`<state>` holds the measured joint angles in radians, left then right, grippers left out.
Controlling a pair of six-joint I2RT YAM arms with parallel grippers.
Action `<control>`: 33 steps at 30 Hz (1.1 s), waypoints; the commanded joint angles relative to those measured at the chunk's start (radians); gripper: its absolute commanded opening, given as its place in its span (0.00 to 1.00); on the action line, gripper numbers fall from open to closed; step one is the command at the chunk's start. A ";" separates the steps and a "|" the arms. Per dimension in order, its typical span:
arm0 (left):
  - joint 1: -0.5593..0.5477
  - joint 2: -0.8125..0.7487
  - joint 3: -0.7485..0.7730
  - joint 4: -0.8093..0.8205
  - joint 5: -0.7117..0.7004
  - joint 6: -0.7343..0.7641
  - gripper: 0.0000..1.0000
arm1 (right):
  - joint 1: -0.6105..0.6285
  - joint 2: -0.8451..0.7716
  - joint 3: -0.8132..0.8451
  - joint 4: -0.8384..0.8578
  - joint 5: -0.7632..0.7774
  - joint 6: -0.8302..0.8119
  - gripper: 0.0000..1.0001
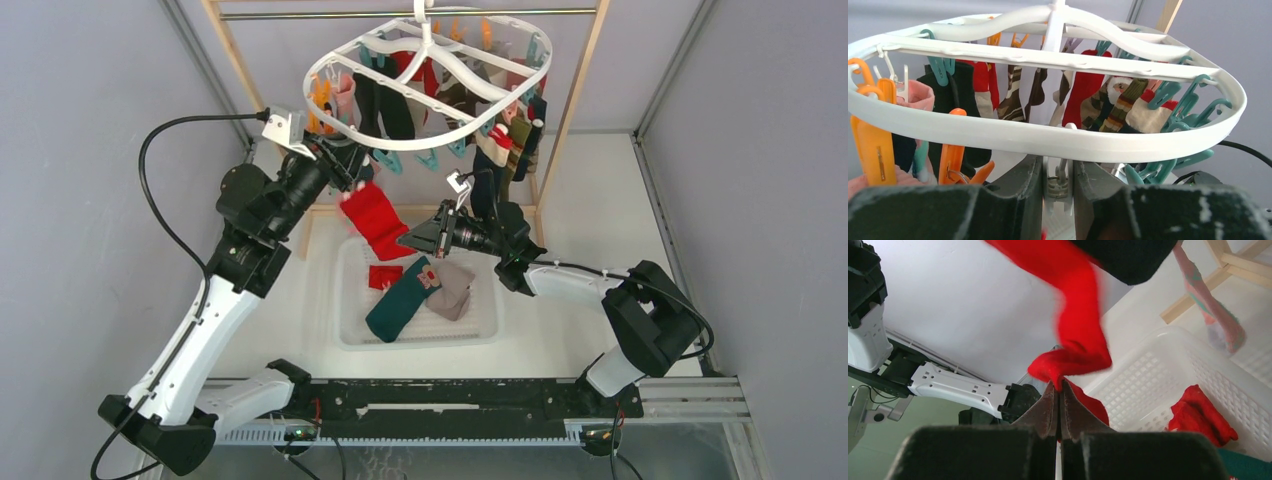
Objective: Remove the socks clipped to the hanger
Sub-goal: Remove the sock from the hanger, then place the sock in the bin.
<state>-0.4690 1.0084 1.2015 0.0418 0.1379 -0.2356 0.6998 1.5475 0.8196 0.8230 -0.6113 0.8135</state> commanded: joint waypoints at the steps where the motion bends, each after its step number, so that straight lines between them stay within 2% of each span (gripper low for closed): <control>1: -0.003 -0.001 0.075 0.036 0.013 0.001 0.18 | -0.006 -0.012 -0.006 0.060 -0.011 0.003 0.00; 3: -0.004 -0.003 0.073 0.035 0.016 0.001 0.13 | -0.008 -0.015 -0.013 0.061 -0.011 0.003 0.00; 9: -0.003 -0.015 0.059 0.032 0.019 -0.005 0.15 | -0.008 -0.057 -0.068 0.030 -0.018 -0.020 0.00; 16: -0.005 -0.037 0.024 0.027 0.028 -0.011 0.18 | 0.010 -0.173 -0.157 -0.157 -0.003 -0.140 0.00; 20: -0.010 -0.042 0.008 0.026 0.029 -0.013 0.22 | 0.055 -0.219 -0.187 -0.297 0.068 -0.227 0.00; 25: -0.016 -0.043 0.003 0.015 0.026 -0.011 0.23 | 0.099 -0.236 -0.201 -0.431 0.178 -0.314 0.00; 26: -0.018 -0.045 0.003 0.012 0.027 -0.009 0.23 | 0.108 -0.236 -0.201 -0.455 0.203 -0.328 0.02; 29: -0.023 -0.049 0.004 0.005 0.023 -0.008 0.26 | 0.130 -0.233 -0.204 -0.510 0.272 -0.359 0.30; 31: -0.026 -0.051 0.005 -0.001 0.020 -0.006 0.31 | 0.143 -0.231 -0.207 -0.537 0.315 -0.374 0.47; 33: -0.029 -0.052 0.006 -0.007 0.016 -0.002 0.38 | 0.148 -0.233 -0.211 -0.546 0.335 -0.377 0.52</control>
<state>-0.4870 0.9821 1.2179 0.0334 0.1528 -0.2371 0.8295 1.3373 0.6090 0.3260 -0.3752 0.4976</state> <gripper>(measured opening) 0.340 0.478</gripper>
